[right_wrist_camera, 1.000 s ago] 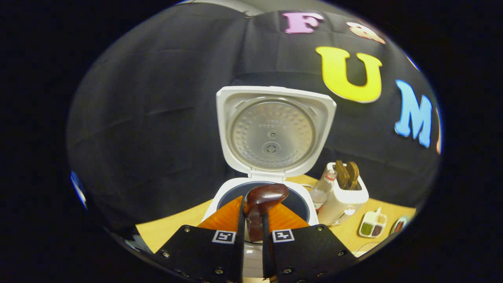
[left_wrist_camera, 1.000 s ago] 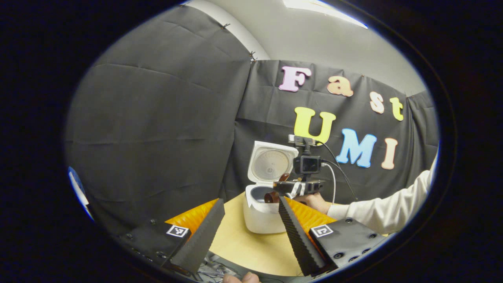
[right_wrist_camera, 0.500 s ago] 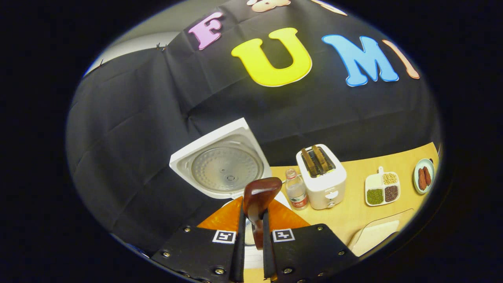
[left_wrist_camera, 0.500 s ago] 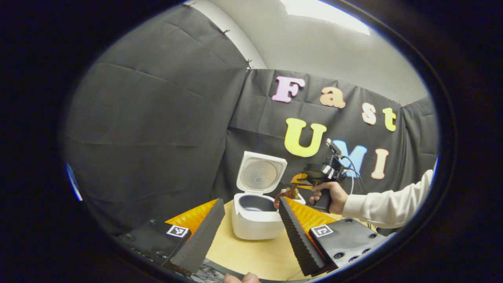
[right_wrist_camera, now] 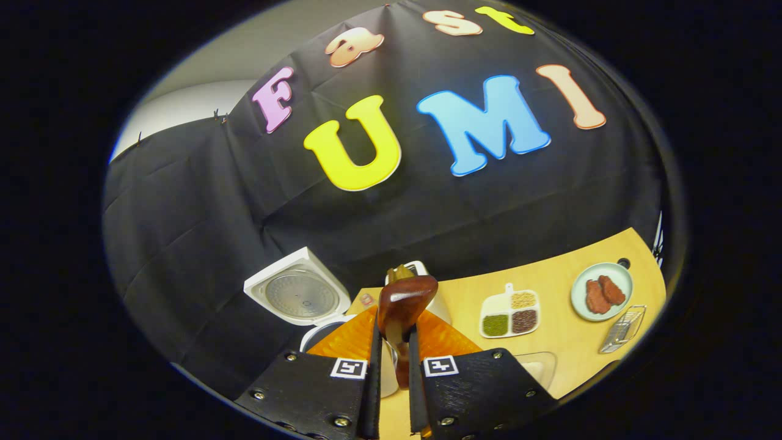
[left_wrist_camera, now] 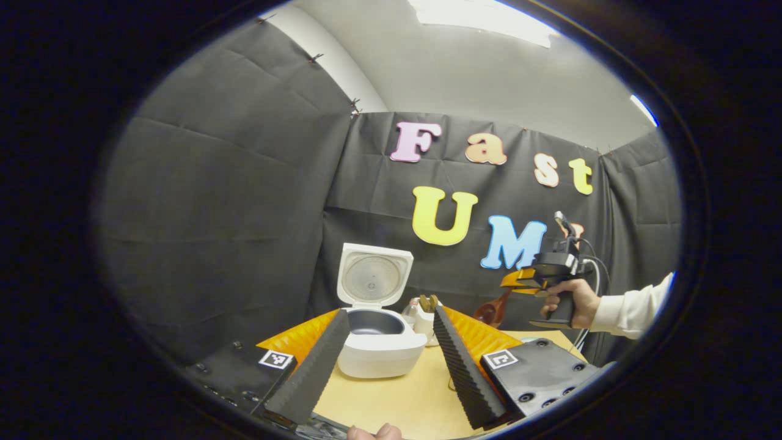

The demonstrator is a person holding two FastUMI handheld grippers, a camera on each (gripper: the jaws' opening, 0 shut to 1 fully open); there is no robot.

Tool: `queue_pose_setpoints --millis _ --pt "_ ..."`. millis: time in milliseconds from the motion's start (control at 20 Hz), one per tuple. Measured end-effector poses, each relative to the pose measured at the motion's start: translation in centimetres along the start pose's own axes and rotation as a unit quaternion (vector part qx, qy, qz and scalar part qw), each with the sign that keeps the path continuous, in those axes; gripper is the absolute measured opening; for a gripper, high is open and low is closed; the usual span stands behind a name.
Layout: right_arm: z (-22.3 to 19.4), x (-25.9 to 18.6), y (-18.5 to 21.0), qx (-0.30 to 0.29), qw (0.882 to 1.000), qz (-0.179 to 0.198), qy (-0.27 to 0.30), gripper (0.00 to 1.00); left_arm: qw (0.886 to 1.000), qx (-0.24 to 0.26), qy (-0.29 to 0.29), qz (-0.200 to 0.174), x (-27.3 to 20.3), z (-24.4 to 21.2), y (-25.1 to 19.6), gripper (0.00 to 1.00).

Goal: Close the left gripper, press the button to open the rice cooker; take a wooden spoon from the chopstick holder with the right hand, scoop a spoonful of rice and pour it into the rice cooker, then put the wooden spoon back into the chopstick holder.

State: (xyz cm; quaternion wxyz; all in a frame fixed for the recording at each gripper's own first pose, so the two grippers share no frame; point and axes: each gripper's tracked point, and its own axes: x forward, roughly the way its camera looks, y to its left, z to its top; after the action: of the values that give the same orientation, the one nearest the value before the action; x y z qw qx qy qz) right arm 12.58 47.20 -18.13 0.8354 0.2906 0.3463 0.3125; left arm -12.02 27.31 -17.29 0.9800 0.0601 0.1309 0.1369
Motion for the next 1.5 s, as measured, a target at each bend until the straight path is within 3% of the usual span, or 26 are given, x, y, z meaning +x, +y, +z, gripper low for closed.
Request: queue_pose_setpoints --millis 150,450,700,950,1150,1500 --pt "1.4 -3.5 -8.2 0.020 0.999 -0.031 -0.010 0.19 1.000 0.009 0.008 -0.008 -0.3 -0.5 -4.7 0.93" --pt "0.7 -8.3 -24.1 0.048 0.993 -0.106 -0.010 0.19 0.999 -0.015 0.036 0.017 -0.9 -1.9 -12.0 0.93" --pt "-0.5 -9.5 -33.0 0.079 0.985 -0.155 -0.014 0.19 0.998 0.022 0.050 0.034 -1.7 -2.1 -16.4 0.93" --pt "-3.2 -8.9 -37.2 0.077 0.978 -0.194 -0.017 0.19 0.996 0.037 0.070 0.033 -1.5 -2.2 -18.3 0.93" --pt "-5.8 -7.4 -38.4 0.105 0.973 -0.204 -0.003 0.19 0.995 0.056 0.067 0.039 -1.5 -1.1 -18.4 0.94" --pt "-9.9 -7.0 -39.1 0.087 0.970 -0.223 0.034 0.19 0.994 0.067 0.069 0.051 -1.7 -1.5 -17.8 0.94"
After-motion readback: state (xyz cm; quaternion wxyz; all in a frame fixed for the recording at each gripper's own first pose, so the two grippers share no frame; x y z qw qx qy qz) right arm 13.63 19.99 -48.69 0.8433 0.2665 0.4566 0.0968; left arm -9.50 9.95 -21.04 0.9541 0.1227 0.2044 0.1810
